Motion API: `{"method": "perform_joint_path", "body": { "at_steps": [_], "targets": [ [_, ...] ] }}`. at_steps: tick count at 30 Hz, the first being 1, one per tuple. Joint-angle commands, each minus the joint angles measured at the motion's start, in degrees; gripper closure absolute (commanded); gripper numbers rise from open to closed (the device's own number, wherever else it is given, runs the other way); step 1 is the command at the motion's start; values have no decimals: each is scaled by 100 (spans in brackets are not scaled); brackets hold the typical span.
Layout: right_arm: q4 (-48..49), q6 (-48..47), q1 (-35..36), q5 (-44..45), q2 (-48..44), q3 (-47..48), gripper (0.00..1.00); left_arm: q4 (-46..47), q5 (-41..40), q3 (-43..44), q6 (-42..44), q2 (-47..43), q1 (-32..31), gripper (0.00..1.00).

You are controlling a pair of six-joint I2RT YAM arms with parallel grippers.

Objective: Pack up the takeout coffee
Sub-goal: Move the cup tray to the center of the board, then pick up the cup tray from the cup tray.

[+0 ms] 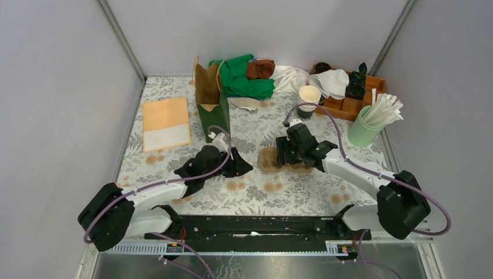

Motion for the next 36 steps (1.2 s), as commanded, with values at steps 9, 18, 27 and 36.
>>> {"method": "perform_joint_path", "body": {
  "at_steps": [9,18,27,36],
  "targets": [
    [319,-952,870,-393,-3,338,57,2175,869,-440,-687,800,554,59],
    [595,-1357,1137,-858,497,503,61,2232,994,-454,-565,1026,616,59],
    [656,-1472,1371,-625,894,692,63,2409,1152,-387,-568,1409,711,61],
    [666,-1542,1380,-493,1099,764,65,2658,1332,-281,-605,1750,773,63]
  ]
}}
